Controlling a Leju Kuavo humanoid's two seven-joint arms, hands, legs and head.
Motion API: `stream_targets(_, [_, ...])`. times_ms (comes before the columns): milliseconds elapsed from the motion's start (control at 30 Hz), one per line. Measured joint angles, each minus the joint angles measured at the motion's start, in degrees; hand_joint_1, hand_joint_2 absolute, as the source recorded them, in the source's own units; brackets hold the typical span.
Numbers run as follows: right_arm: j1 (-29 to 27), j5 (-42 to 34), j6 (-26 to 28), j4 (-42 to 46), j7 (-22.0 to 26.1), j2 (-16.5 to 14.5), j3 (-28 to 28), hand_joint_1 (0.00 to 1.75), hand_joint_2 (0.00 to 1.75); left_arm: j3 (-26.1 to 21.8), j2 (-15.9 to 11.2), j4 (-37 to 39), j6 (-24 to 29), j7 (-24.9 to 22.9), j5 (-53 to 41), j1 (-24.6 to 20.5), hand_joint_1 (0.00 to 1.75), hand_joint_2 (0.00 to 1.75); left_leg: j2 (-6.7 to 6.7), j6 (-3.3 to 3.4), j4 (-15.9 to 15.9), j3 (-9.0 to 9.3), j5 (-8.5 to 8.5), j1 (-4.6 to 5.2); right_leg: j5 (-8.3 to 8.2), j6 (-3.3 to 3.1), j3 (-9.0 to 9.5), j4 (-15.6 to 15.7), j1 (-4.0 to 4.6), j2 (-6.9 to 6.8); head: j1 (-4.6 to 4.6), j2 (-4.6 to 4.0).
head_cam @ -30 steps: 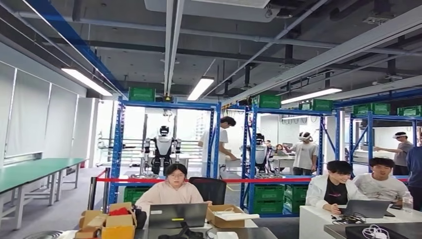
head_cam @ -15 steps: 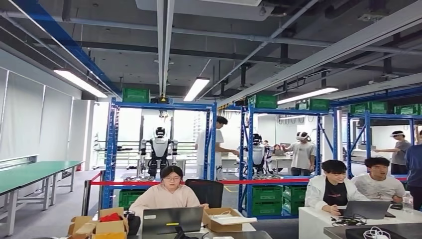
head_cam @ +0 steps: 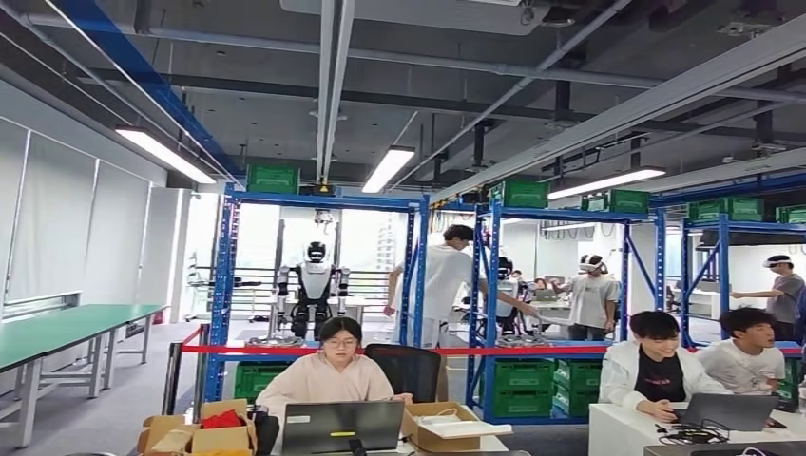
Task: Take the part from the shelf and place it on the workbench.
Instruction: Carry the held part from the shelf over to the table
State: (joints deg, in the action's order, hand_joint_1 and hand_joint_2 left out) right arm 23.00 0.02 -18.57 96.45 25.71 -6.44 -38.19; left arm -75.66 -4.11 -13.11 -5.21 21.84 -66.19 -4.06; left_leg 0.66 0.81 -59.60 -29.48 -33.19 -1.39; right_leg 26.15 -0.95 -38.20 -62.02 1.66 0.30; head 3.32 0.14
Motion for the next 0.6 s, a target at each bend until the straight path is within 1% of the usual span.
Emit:
stream_targets(67, [0.04,-0.04,0.02,-0.04,-0.07,-0.04,-0.07,1.75,1.75,-0.01,0.24,0.00,0.02,-0.09,-0.01,-0.03,0.00,0.00,-0.08,-0.58,0.41,0.55,0.00,-0.16,0.26,-0.96,0.54,1.79,0.41,-0.02,-0.02,0.01])
stream_targets(100, [0.03,-0.05,0.02,-0.01,-0.09,-0.11,-0.11,1.75,1.75,-0.01,0.32,0.00,0.03,-0.14,-0.01,0.03,0.00,0.00,-0.18,-0.89,0.51,0.86,-0.03,-0.18,0.29,-1.29,1.40,2.94,0.31,-0.04,-0.02,0.02])
stream_targets(133, [0.03,-0.05,0.02,0.02,-0.13,-0.20,-0.15,1.75,1.75,0.00,0.41,0.00,0.03,-0.14,-0.02,0.05,0.00,0.00,-0.28,-1.05,0.12,1.17,-0.06,-0.17,0.38,-1.34,2.35,3.89,0.19,-0.06,-0.02,0.01])
stream_targets(167, [0.10,-0.07,0.02,0.04,-0.17,-0.29,-0.19,1.75,1.75,0.00,0.48,0.00,0.03,-0.14,-0.03,-0.02,0.00,0.00,-0.34,-1.12,-0.99,0.91,-0.36,-0.16,0.48,-1.45,3.42,4.71,0.01,-0.10,-0.03,0.00])
stream_targets(200, [0.19,-0.07,0.02,0.05,-0.21,-0.38,-0.21,1.75,1.75,0.00,0.53,0.00,0.07,-0.14,-0.04,-0.13,0.00,0.00,-0.37,-1.19,-3.23,-0.18,-1.05,-0.15,0.64,-1.47,4.37,5.37,-0.18,-0.16,-0.05,-0.01])
stream_targets(233, [0.23,-0.08,0.02,0.04,-0.25,-0.43,-0.23,1.75,1.75,0.00,0.51,0.00,0.14,-0.13,-0.05,-0.22,0.00,0.00,-0.38,-1.29,-6.39,-2.04,-2.10,-0.16,0.96,-1.51,5.02,5.63,-0.22,-0.20,-0.07,-0.01])
stream_targets(267, [0.20,-0.08,0.02,0.02,-0.27,-0.46,-0.26,1.75,1.75,-0.01,0.47,0.00,0.21,-0.14,-0.05,-0.21,0.00,0.00,-0.38,-1.47,-9.76,-4.44,-3.36,-0.19,1.37,-1.55,5.49,5.68,-0.26,-0.20,-0.08,-0.01])
stream_targets(300, [0.08,-0.08,0.02,-0.02,-0.29,-0.47,-0.31,1.75,1.75,-0.01,0.42,0.00,0.28,-0.17,-0.06,-0.11,0.00,0.00,-0.39,-1.69,-12.42,-6.71,-4.32,-0.27,1.84,-1.50,5.95,5.67,-0.32,-0.14,-0.08,-0.01])
stream_targets(333, [-0.07,-0.09,0.02,-0.08,-0.30,-0.47,-0.34,1.75,1.75,-0.01,0.38,0.00,0.32,-0.20,-0.07,0.06,0.00,0.00,-0.39,-1.93,-13.66,-8.36,-4.44,-0.41,2.36,-1.40,6.53,5.65,-0.40,-0.06,-0.08,-0.01])
stream_targets(367, [-0.17,-0.09,0.02,-0.13,-0.31,-0.47,-0.39,1.75,1.75,-0.01,0.38,0.00,0.32,-0.22,-0.07,0.18,0.00,0.00,-0.40,-2.20,-12.96,-9.11,-3.29,-0.58,2.96,-1.21,7.24,5.60,-0.53,0.02,-0.08,-0.01])
stream_targets(400, [-0.22,-0.10,0.02,-0.17,-0.31,-0.47,-0.43,1.75,1.75,-0.01,0.38,0.00,0.32,-0.24,-0.08,0.25,0.00,0.00,-0.40,-2.56,-10.46,-8.98,-0.88,-0.81,3.68,-0.90,8.08,5.47,-0.72,0.07,-0.08,-0.01])
stream_targets(433, [-0.26,-0.12,0.02,-0.21,-0.31,-0.46,-0.45,1.75,1.75,-0.01,0.41,0.01,0.31,-0.24,-0.08,0.30,0.00,0.00,-0.41,-3.02,-7.23,-8.38,2.07,-1.08,4.53,-0.47,8.85,5.26,-0.88,0.06,-0.08,-0.01])
stream_targets(467, [-0.28,-0.13,0.02,-0.27,-0.32,-0.45,-0.48,1.75,1.75,-0.01,0.45,0.02,0.31,-0.22,-0.08,0.28,0.00,0.00,-0.43,-3.29,-4.30,-7.96,4.18,-1.13,5.32,0.00,9.45,4.88,-1.02,0.05,-0.08,-0.01])
stream_targets(500, [-0.29,-0.14,0.03,-0.33,-0.32,-0.44,-0.50,1.75,1.75,-0.01,0.49,0.02,0.31,-0.22,-0.08,0.25,0.00,0.00,-0.44,-3.08,-2.49,-7.75,5.56,-1.07,5.98,0.45,9.65,4.52,-1.09,0.05,-0.07,-0.01])
stream_targets(533, [-0.32,-0.14,0.03,-0.38,-0.34,-0.44,-0.54,1.75,1.75,-0.01,0.53,0.03,0.31,-0.22,-0.08,0.26,0.00,0.00,-0.43,-2.66,-1.84,-7.86,5.95,-0.88,6.44,0.83,9.60,4.25,-1.11,0.05,-0.08,-0.01])
stream_targets(567, [-0.34,-0.15,0.04,-0.42,-0.36,-0.44,-0.59,1.75,1.75,-0.01,0.55,0.03,0.31,-0.23,-0.10,0.26,0.00,0.00,-0.43,-2.00,-1.83,-8.11,5.64,-0.59,6.70,1.11,9.54,4.13,-1.16,0.07,-0.09,-0.01])
stream_targets(600, [-0.37,-0.15,0.04,-0.41,-0.38,-0.44,-0.63,1.75,1.75,-0.01,0.55,0.03,0.31,-0.22,-0.12,0.29,0.00,0.00,-0.39,-1.41,-1.92,-8.02,5.67,-0.56,6.97,1.35,9.54,4.22,-1.21,0.06,-0.11,-0.01])
